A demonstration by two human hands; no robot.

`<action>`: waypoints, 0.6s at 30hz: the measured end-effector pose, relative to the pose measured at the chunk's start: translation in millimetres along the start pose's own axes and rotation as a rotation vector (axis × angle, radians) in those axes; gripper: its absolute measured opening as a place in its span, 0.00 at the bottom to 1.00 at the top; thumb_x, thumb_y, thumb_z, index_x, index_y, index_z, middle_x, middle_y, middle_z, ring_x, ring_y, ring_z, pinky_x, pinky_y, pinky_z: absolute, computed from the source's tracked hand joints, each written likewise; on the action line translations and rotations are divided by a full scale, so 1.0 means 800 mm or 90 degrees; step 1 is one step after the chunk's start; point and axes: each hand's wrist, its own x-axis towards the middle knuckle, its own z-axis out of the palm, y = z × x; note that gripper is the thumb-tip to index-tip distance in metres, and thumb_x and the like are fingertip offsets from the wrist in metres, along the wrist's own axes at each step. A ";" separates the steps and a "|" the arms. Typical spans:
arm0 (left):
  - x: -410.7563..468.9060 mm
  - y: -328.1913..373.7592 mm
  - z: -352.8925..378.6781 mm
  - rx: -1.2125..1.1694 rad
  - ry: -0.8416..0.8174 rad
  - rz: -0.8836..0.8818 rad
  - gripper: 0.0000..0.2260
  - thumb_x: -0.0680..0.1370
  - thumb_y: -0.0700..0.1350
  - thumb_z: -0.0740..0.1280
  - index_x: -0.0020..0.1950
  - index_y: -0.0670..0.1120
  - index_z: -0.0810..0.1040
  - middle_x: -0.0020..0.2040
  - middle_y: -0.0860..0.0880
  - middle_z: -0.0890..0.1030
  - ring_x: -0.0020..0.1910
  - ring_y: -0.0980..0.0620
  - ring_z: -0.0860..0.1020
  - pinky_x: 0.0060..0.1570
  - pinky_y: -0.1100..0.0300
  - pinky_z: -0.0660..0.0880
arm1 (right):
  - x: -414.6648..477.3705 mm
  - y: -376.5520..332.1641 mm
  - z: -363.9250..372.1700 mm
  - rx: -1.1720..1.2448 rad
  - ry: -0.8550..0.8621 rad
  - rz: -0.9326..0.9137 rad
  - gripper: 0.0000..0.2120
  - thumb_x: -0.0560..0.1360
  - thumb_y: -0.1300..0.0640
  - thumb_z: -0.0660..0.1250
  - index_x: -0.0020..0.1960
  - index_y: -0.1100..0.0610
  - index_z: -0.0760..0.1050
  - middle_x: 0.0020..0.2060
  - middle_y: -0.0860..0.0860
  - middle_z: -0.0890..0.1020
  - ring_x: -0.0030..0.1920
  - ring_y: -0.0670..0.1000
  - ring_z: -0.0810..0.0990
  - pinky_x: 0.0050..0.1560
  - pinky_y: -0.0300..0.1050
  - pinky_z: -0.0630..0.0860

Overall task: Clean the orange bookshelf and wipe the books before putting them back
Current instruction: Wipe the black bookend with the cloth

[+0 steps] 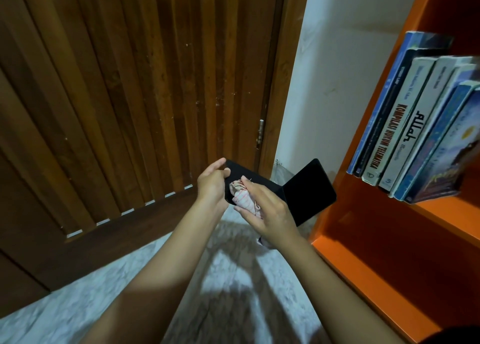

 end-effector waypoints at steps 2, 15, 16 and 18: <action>-0.001 0.001 0.000 0.015 -0.022 -0.010 0.15 0.78 0.32 0.58 0.56 0.47 0.78 0.55 0.43 0.78 0.51 0.44 0.79 0.45 0.55 0.80 | -0.001 0.000 0.002 -0.049 0.020 -0.021 0.26 0.75 0.47 0.65 0.68 0.60 0.70 0.56 0.55 0.80 0.56 0.49 0.78 0.58 0.39 0.74; 0.003 -0.025 -0.005 0.359 -0.133 0.160 0.16 0.76 0.61 0.61 0.55 0.54 0.81 0.54 0.54 0.82 0.51 0.55 0.79 0.50 0.60 0.76 | 0.013 -0.023 -0.004 0.203 0.227 0.309 0.14 0.76 0.59 0.66 0.61 0.59 0.76 0.48 0.46 0.82 0.47 0.38 0.79 0.46 0.26 0.72; 0.003 -0.029 -0.007 0.419 -0.124 0.203 0.17 0.75 0.62 0.60 0.57 0.56 0.80 0.57 0.54 0.81 0.56 0.53 0.78 0.57 0.55 0.74 | 0.015 -0.021 -0.008 0.250 0.268 0.376 0.11 0.76 0.61 0.66 0.58 0.58 0.77 0.44 0.45 0.82 0.43 0.36 0.79 0.43 0.26 0.72; 0.001 -0.037 -0.008 0.480 -0.116 0.310 0.17 0.78 0.57 0.62 0.63 0.53 0.77 0.64 0.52 0.77 0.64 0.52 0.73 0.65 0.57 0.67 | 0.019 -0.012 -0.013 0.310 0.332 0.465 0.07 0.77 0.61 0.65 0.54 0.58 0.78 0.40 0.46 0.81 0.39 0.35 0.78 0.40 0.29 0.73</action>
